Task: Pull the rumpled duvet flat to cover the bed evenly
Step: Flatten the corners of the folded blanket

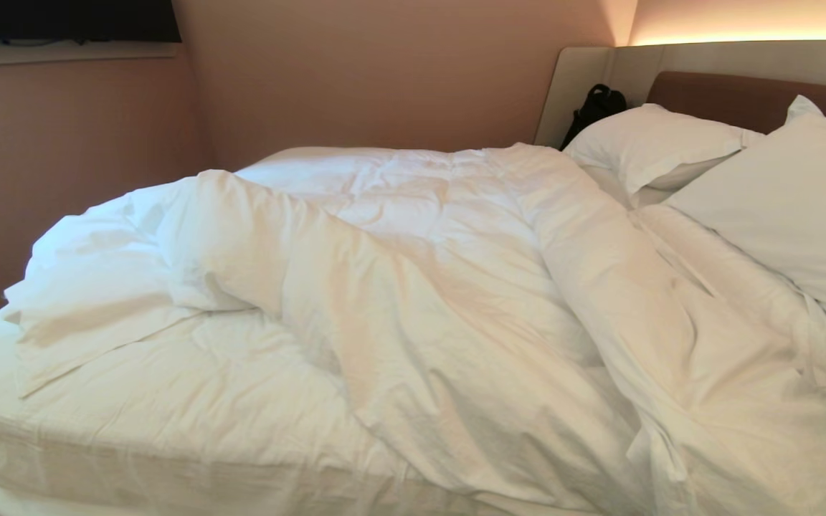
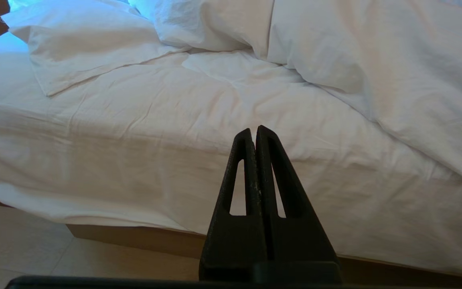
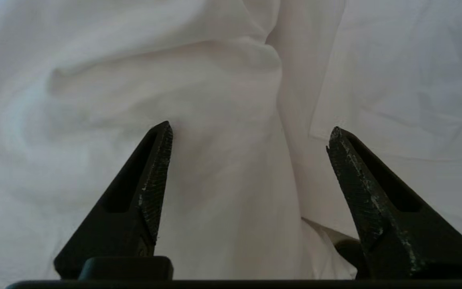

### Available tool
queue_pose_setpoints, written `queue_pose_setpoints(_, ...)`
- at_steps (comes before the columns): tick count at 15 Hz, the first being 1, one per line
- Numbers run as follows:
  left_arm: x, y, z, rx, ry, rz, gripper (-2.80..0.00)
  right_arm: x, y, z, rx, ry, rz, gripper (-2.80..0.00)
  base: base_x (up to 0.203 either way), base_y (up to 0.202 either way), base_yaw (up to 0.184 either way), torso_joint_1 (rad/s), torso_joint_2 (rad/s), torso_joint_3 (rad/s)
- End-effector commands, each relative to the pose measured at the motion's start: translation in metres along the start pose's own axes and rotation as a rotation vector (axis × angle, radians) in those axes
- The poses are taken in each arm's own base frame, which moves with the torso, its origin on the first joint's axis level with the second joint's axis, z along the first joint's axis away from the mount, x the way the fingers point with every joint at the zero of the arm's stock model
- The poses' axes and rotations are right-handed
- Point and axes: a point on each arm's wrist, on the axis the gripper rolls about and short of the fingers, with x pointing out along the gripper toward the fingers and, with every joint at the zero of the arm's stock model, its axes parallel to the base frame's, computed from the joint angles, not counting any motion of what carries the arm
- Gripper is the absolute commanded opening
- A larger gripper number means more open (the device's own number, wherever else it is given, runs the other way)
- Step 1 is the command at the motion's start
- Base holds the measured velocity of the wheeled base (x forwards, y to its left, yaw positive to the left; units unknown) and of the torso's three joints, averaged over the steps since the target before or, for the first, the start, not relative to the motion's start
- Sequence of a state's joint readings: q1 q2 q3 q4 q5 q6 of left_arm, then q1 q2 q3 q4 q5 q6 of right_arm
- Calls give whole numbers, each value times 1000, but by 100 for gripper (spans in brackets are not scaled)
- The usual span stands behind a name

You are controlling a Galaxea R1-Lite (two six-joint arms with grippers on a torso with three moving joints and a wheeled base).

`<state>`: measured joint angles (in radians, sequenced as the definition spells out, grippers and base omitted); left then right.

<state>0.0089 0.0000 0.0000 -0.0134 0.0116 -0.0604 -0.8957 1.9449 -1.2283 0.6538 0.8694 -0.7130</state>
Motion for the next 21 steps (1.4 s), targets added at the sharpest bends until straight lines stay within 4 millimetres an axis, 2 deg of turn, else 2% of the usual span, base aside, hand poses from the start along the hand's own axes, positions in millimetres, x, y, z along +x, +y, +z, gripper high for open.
queue_pose_setpoints(1, 0, 0, 0, -1, 1, 1, -280, 12, -11, -11, 13, 23, 27, 0, 0, 0, 0, 0, 0, 0)
queue_pose_setpoints(5, 0, 0, 0, 0, 1, 1, -280, 21, -5, -22, 37, 56, 62, 0, 0, 0, 0, 0, 0, 0)
queue_pose_setpoints(8, 0, 0, 0, -1, 1, 1, -280, 23, 2, -23, 36, 63, 79, 0, 0, 0, 0, 0, 0, 0)
queue_pose_setpoints(11, 0, 0, 0, 0, 1, 1, -280, 21, 18, -23, 19, 35, 124, 0, 0, 0, 0, 0, 0, 0)
queue_pose_setpoints(16, 0, 0, 0, -1, 1, 1, -280, 27, 24, -25, 29, 59, 149, 0, 0, 0, 0, 0, 0, 0)
queue_pose_setpoints(17, 0, 0, 0, -1, 1, 1, -280, 26, 25, -25, 31, 59, 148, -280, 0, 0, 0, 0, 0, 0)
queue_pose_setpoints(21, 0, 0, 0, 1, 1, 1, -280, 22, 31, -26, 53, 71, 157, -280, 0, 0, 0, 0, 0, 0)
